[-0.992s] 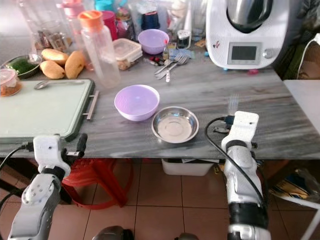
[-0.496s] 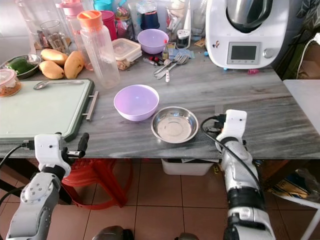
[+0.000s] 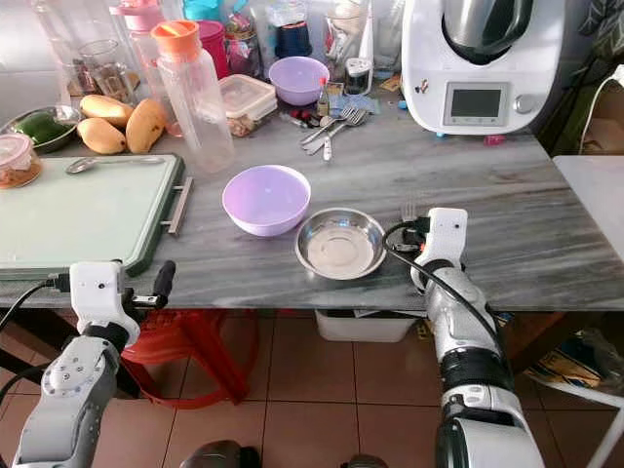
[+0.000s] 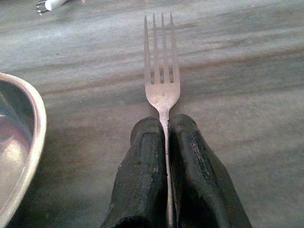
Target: Setting the table
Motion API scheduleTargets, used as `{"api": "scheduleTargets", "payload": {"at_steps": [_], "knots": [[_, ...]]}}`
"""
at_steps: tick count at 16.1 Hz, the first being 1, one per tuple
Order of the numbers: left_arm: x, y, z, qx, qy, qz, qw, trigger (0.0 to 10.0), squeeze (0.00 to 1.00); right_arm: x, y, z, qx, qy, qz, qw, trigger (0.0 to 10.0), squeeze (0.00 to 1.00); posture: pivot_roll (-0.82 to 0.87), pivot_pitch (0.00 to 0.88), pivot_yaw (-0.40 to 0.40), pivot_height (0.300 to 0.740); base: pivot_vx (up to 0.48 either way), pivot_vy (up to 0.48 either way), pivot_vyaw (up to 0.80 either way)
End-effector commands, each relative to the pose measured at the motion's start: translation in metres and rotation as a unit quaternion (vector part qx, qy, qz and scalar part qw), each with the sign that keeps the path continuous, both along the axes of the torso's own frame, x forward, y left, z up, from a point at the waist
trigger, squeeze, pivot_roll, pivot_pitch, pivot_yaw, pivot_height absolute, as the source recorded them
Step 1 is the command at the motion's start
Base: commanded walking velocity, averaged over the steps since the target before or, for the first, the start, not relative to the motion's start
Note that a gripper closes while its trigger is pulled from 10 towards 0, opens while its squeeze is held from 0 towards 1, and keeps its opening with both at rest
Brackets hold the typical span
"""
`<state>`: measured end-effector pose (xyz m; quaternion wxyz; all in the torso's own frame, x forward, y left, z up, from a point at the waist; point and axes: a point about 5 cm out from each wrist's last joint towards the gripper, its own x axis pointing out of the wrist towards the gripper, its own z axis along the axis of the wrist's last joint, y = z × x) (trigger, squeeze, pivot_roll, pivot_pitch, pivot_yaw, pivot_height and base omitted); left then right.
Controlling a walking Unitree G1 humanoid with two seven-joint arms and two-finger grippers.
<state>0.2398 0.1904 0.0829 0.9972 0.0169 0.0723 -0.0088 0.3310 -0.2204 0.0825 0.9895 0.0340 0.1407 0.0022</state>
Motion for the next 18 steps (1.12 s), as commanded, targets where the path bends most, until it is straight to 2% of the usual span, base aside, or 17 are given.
{"api": "scheduleTargets", "payload": {"at_steps": [1, 2, 3, 5, 6, 7, 18], "knots": [[0.001, 0.0, 0.002, 0.002, -0.001, -0.001, 1.0, 10.0, 0.0, -0.002, 0.003, -0.008, 0.0, 0.017, 0.012, 1.0, 10.0, 0.0, 0.01, 0.023, 0.056, 0.74, 0.0, 0.0, 0.0], [0.001, -0.001, 0.002, 0.001, -0.002, 0.0, 1.0, 10.0, 0.0, -0.002, 0.002, -0.008, 0.001, 0.016, 0.013, 1.0, 10.0, 0.0, 0.01, 0.024, 0.056, 0.74, 0.0, 0.0, 0.0], [0.001, -0.002, 0.002, -0.001, -0.002, 0.0, 1.0, 10.0, 0.0, -0.001, 0.002, -0.008, 0.004, 0.014, 0.015, 1.0, 10.0, 0.14, 0.01, 0.026, 0.056, 0.74, 0.0, 0.0, 0.0], [0.001, -0.003, 0.002, -0.001, -0.002, -0.002, 1.0, 10.0, 0.0, 0.0, 0.003, -0.008, 0.008, 0.013, 0.02, 1.0, 10.0, 0.73, 0.01, 0.026, 0.056, 0.74, 0.0, 0.0, 0.0], [0.002, -0.003, 0.002, -0.001, -0.002, -0.002, 1.0, 10.0, 0.0, 0.0, 0.004, -0.008, 0.009, 0.013, 0.021, 1.0, 10.0, 0.81, 0.01, 0.026, 0.056, 0.74, 0.0, 0.0, 0.0], [0.002, -0.003, 0.002, -0.001, -0.002, -0.002, 1.0, 10.0, 0.0, 0.0, 0.005, -0.008, 0.01, 0.012, 0.024, 1.0, 10.0, 1.0, 0.01, 0.024, 0.056, 0.74, 0.0, 0.0, 0.0], [0.005, -0.007, 0.002, -0.004, -0.005, -0.002, 1.0, 10.0, 0.0, 0.004, 0.017, -0.014, 0.029, 0.018, 0.061, 0.998, 10.0, 1.0, 0.0, 0.017, 0.052, 0.74, 0.0, 0.0, 0.0]]}}
